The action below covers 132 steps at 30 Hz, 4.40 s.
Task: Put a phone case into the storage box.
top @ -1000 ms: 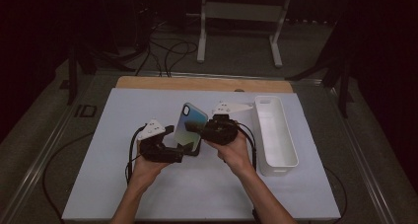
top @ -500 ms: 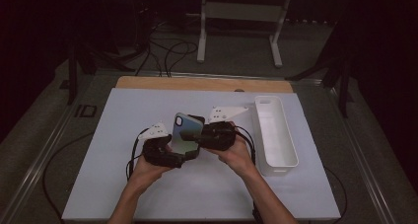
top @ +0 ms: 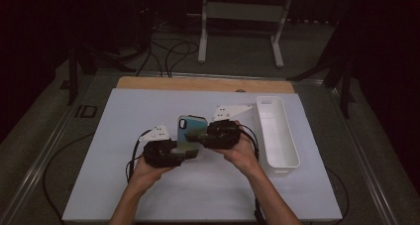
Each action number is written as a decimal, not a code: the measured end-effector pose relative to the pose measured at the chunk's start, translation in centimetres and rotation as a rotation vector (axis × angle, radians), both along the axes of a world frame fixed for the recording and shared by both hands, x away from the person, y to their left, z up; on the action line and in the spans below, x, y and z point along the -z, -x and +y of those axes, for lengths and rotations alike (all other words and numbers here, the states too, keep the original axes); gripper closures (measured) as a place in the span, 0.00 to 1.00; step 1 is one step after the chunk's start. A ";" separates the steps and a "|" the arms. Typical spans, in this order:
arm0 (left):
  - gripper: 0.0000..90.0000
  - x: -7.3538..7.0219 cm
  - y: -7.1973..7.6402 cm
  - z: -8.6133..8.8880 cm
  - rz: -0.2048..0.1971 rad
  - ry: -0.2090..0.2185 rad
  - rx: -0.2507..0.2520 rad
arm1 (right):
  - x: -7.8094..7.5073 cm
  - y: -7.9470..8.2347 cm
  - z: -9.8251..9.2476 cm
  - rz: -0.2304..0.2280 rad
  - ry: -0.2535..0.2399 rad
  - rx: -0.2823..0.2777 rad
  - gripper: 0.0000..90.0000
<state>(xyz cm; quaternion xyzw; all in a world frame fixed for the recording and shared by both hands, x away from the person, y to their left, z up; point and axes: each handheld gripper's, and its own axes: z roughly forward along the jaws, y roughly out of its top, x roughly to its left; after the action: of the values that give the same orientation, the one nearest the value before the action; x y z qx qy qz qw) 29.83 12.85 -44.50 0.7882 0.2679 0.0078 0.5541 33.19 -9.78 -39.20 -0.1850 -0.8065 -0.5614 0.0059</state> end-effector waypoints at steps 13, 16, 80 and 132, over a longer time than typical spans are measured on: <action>0.95 0.3 -0.1 0.0 -0.017 0.028 -0.004 | 0.2 -0.1 0.3 -0.013 0.049 0.083 0.38; 0.95 0.2 0.0 0.1 -0.024 0.024 -0.018 | 0.3 -0.1 0.3 0.000 0.047 0.097 0.35; 0.92 0.7 1.3 -1.9 -0.137 -0.030 -0.249 | -1.5 1.0 2.4 -0.032 0.022 0.428 0.19; 0.00 5.4 4.6 8.8 -0.146 -0.149 -0.616 | -2.4 -0.7 -0.5 -0.061 0.021 0.548 0.19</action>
<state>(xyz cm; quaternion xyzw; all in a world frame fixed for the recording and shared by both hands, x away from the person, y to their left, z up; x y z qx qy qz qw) 25.27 21.65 -49.92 0.7057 0.4520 0.2511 0.4844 33.89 -10.31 -36.84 -0.3794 -0.7318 -0.5392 -0.1725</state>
